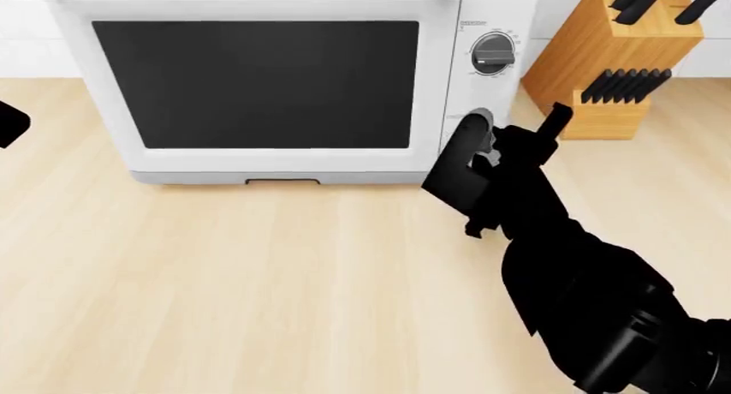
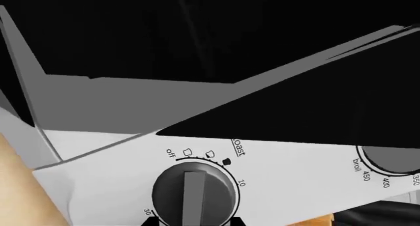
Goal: Turn on the toaster oven by setting the timer.
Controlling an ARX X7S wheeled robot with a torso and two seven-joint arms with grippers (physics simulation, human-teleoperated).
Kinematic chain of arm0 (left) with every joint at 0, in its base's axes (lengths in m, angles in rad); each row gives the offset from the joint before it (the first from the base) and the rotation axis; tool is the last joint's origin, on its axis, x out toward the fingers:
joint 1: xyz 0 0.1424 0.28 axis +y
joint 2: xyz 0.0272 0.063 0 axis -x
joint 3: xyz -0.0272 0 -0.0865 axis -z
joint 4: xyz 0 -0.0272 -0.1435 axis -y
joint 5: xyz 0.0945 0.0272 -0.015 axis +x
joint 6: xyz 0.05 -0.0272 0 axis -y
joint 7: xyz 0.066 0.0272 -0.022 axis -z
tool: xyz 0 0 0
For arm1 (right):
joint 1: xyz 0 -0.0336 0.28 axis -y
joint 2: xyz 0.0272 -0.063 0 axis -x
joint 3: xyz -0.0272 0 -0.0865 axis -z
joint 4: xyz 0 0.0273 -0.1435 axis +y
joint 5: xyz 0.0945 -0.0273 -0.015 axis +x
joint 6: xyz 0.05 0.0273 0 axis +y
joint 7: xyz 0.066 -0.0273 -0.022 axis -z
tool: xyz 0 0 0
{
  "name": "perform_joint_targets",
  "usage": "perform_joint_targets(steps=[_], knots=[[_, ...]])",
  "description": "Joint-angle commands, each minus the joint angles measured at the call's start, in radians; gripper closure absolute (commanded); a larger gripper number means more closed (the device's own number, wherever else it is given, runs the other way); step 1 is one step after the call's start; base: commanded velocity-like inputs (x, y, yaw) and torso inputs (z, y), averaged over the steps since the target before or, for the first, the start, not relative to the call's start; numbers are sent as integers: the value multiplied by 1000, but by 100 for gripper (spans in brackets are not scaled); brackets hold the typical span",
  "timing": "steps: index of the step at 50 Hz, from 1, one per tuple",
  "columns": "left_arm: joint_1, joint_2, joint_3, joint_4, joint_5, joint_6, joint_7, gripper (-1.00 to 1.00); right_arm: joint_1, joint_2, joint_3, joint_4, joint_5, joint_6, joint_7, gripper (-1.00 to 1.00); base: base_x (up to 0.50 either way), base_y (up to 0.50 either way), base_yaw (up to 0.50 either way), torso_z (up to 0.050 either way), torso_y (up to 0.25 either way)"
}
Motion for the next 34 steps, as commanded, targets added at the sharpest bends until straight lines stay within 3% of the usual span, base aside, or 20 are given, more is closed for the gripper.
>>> perform_joint_targets(steps=[1, 34], knots=[[8, -4, 0, 2, -5, 6, -1, -100, 40, -17, 62, 59, 30, -6, 28, 100, 14, 0, 8, 0, 0], [24, -14, 2, 6, -22, 24, -12, -100, -42, -100, 347, 145, 175, -63, 82, 100, 18, 2, 11, 1, 0]])
